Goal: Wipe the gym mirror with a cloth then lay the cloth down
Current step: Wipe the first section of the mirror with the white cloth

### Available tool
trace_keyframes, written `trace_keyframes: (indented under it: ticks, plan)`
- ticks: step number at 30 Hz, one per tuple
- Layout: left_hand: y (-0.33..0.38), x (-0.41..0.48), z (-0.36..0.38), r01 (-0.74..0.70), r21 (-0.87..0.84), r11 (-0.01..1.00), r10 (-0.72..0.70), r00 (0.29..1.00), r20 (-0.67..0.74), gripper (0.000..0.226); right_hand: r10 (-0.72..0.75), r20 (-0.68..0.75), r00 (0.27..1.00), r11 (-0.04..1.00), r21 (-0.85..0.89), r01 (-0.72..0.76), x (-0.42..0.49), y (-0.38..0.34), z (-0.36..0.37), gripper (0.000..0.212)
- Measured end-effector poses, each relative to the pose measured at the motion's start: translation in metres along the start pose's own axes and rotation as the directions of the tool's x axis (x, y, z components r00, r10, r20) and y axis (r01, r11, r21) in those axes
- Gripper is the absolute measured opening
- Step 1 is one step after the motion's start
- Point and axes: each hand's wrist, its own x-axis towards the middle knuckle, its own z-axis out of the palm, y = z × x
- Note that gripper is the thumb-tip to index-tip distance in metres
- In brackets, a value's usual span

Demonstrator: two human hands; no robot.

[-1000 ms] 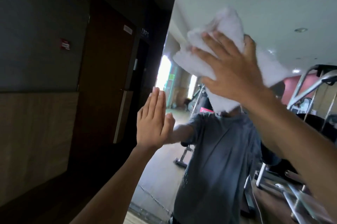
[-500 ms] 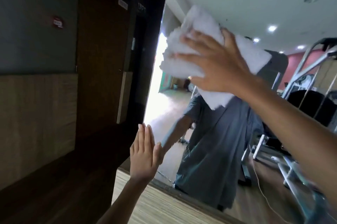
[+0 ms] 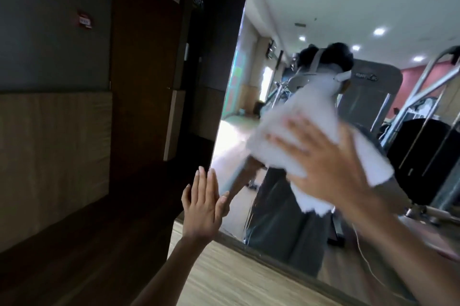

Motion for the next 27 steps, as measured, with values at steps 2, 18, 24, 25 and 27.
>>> trace_keyframes:
  ticks: [2, 18, 24, 25, 27]
  plan:
    - [-0.018, -0.019, 0.003, 0.076, -0.003, 0.997, -0.076, 0.992, 0.102, 0.071, 0.201, -0.021, 0.979, 0.980, -0.011, -0.201, 0.030, 0.016, -0.008, 0.077]
    - [-0.054, -0.040, -0.005, -0.004, 0.242, 0.970, -0.067, 0.957, 0.283, 0.093, -0.001, 0.023, 1.000, 0.999, 0.049, 0.000, 0.023, -0.035, 0.013, 0.077]
    - [-0.041, -0.043, -0.012, 0.092, 0.245, 0.965, -0.173, 0.926, 0.335, 0.121, 0.209, -0.023, 0.978, 0.975, -0.067, -0.210, 0.075, -0.078, 0.025, 0.084]
    - [-0.040, -0.044, -0.012, 0.104, 0.232, 0.967, -0.179, 0.926, 0.332, 0.121, 0.147, -0.002, 0.989, 0.987, -0.071, -0.147, 0.070, -0.098, 0.031, 0.083]
    - [-0.040, -0.050, -0.012, 0.114, 0.219, 0.969, -0.184, 0.924, 0.334, 0.119, 0.004, 0.064, 0.998, 0.999, -0.037, -0.002, 0.043, -0.129, 0.042, 0.080]
